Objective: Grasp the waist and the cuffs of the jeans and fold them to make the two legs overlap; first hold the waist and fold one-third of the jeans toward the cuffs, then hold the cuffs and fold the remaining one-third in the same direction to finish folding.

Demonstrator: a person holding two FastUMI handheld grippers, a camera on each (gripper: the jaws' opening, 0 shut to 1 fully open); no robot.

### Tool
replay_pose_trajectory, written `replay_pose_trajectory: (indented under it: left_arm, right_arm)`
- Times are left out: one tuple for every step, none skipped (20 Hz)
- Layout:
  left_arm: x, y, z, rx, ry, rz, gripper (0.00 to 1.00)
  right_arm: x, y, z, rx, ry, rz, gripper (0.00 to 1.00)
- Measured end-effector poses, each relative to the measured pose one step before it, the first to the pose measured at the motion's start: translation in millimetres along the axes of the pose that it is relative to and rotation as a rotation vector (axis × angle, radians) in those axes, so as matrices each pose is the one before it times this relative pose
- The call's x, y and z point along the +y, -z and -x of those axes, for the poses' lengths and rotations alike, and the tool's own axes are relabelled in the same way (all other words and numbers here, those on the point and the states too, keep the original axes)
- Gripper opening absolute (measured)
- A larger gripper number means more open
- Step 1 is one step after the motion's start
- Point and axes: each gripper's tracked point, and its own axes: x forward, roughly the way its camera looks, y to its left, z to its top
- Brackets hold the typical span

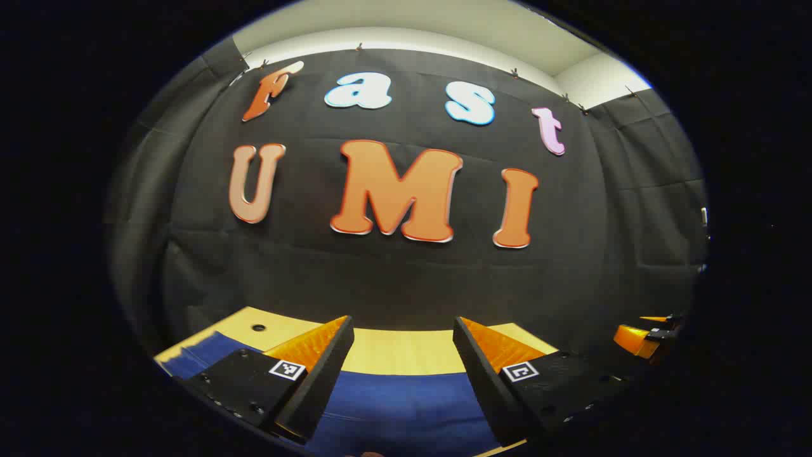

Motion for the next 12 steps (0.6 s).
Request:
replay_pose_trajectory:
  left_arm:
    - [25.4,-1.48,1.27,0.01076,-0.01417,-0.02218,0.97]
    - [21.2,-1.93,3.18,0.00305,0.00211,-0.01351,0.97]
    - [14.78,2.99,3.32,0.00945,0.00999,-0.00392,0.97]
    - [19.88,-0.53,3.36,-0.00299,-0.00377,-0.0051,0.97]
    - [25.34,-1.24,1.47,-0.01518,-0.02663,-0.00425,0.97]
    - [23.12,-1.08,2.53,-0.01268,-0.03297,-0.00559,0.97]
    - [20.1,1.83,2.46,-0.00766,-0.02397,0.00206,0.97]
    - [17.49,-0.28,1.44,-0.00656,-0.01932,0.00882,0.97]
    - [17.52,3.32,0.46,0.01065,-0.02242,0.00005,0.95]
    - [18.62,2.71,1.07,0.02259,-0.02893,-0.01381,0.95]
    - [20.73,4.03,2.37,0.01792,-0.04071,-0.00592,0.98]
    - [16.78,0.12,2.26,0.00571,-0.02899,0.01509,0.98]
  right_arm:
    - [19.6,3.63,1.28,0.01744,-0.02038,0.01428,0.96]
    - [20.83,6.39,1.55,0.0219,-0.02371,0.01967,0.96]
    - [16.51,1.07,2.21,0.00605,-0.01613,0.00324,0.96]
    - [15.63,1.16,1.67,-0.00054,-0.02956,-0.01153,0.97]
    - [12.01,2.62,0.65,0.00193,-0.02072,-0.01067,0.97]
    - [6.65,2.19,-0.85,0.00083,-0.00112,0.00403,0.97]
    - [0.6,2.68,0.23,0.00473,0.01835,0.01566,0.97]
    - [0.55,2.43,0.53,0.00489,0.01568,0.02601,0.97]
    - [1.68,1.61,-0.06,0.00767,0.00857,0.02594,0.97]
    - [2.65,1.27,2.21,0.00661,0.00364,0.01984,0.97]
    - [1.66,3.59,1.21,0.02224,0.00005,0.01234,0.97]
    - [1.69,2.84,0.97,0.01786,-0.00642,0.00653,0.97]
